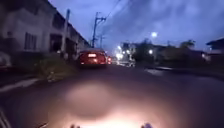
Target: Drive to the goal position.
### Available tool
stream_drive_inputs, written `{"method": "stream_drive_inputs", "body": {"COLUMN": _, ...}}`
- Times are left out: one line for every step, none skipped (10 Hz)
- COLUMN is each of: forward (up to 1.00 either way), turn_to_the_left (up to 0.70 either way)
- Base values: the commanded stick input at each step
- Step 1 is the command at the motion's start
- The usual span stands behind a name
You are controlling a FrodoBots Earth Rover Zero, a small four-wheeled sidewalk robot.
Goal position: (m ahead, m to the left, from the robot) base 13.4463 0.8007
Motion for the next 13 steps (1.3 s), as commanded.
{"method": "stream_drive_inputs", "body": {"forward": 0.5, "turn_to_the_left": 0.0}}
{"method": "stream_drive_inputs", "body": {"forward": 0.5, "turn_to_the_left": 0.0}}
{"method": "stream_drive_inputs", "body": {"forward": 0.5, "turn_to_the_left": 0.0}}
{"method": "stream_drive_inputs", "body": {"forward": 0.5, "turn_to_the_left": 0.0}}
{"method": "stream_drive_inputs", "body": {"forward": 0.5, "turn_to_the_left": 0.0}}
{"method": "stream_drive_inputs", "body": {"forward": 0.5, "turn_to_the_left": 0.0}}
{"method": "stream_drive_inputs", "body": {"forward": 0.5, "turn_to_the_left": 0.0}}
{"method": "stream_drive_inputs", "body": {"forward": 0.5, "turn_to_the_left": 0.0}}
{"method": "stream_drive_inputs", "body": {"forward": 0.5, "turn_to_the_left": 0.0}}
{"method": "stream_drive_inputs", "body": {"forward": 0.5, "turn_to_the_left": 0.0}}
{"method": "stream_drive_inputs", "body": {"forward": 0.5, "turn_to_the_left": 0.0}}
{"method": "stream_drive_inputs", "body": {"forward": 0.5, "turn_to_the_left": 0.0}}
{"method": "stream_drive_inputs", "body": {"forward": 0.5, "turn_to_the_left": 0.0}}
